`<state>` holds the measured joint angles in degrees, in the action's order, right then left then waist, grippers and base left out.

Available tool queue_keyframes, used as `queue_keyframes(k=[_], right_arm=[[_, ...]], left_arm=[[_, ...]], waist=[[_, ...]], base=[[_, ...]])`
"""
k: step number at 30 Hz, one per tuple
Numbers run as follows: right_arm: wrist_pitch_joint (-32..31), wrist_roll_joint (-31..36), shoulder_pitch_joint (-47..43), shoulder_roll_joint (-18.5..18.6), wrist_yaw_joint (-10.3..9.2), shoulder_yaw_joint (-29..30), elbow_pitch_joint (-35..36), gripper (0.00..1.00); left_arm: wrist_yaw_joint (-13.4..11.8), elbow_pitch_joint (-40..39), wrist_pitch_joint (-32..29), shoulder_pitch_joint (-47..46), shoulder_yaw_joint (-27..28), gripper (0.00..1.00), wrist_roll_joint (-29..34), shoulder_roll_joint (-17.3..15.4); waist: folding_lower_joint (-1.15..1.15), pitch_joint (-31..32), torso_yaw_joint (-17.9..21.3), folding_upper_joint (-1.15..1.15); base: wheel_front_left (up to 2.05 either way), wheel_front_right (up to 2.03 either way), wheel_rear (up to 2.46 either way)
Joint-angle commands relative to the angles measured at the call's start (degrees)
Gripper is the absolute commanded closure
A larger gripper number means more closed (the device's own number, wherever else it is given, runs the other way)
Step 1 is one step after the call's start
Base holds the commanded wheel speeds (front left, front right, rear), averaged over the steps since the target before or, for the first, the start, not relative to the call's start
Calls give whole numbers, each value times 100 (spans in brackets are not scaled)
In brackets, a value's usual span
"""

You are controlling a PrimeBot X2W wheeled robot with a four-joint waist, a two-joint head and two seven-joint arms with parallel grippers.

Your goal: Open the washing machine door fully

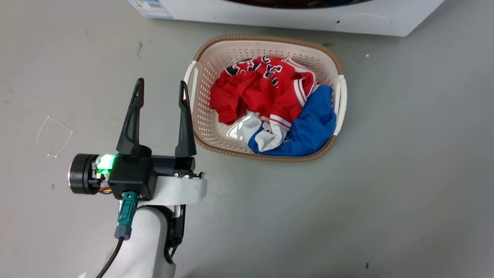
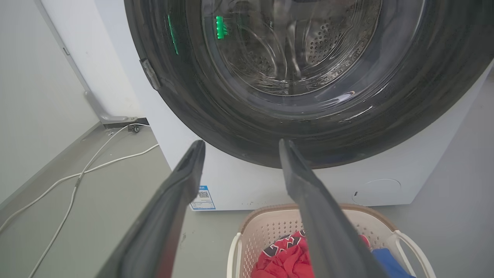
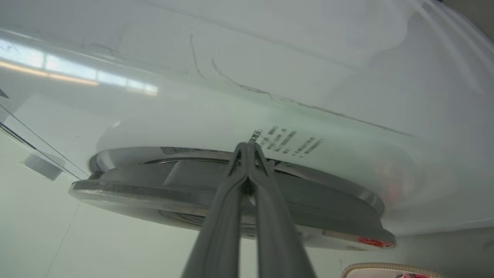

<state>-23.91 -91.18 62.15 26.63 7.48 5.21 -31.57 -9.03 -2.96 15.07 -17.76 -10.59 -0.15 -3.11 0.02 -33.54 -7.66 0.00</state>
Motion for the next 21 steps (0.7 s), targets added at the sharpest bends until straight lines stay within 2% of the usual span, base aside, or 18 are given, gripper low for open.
queue_keyframes(k=[1,13,21], right_arm=[[-205,68,266,70,2,-162,-75,100],[-607,369,1048,-52,0,-679,-297,100],[-959,557,1165,-77,8,-976,-336,100]], left_arm=[[-7,-39,16,-103,-4,0,21,3],[-49,-65,16,-265,-70,0,-10,7],[-68,-25,16,-274,-105,0,-45,14]], waist=[[-2,-173,-100,0],[-2,-486,-179,0],[-2,-531,-225,0]], base=[[0,0,0],[0,0,0],[0,0,0]])
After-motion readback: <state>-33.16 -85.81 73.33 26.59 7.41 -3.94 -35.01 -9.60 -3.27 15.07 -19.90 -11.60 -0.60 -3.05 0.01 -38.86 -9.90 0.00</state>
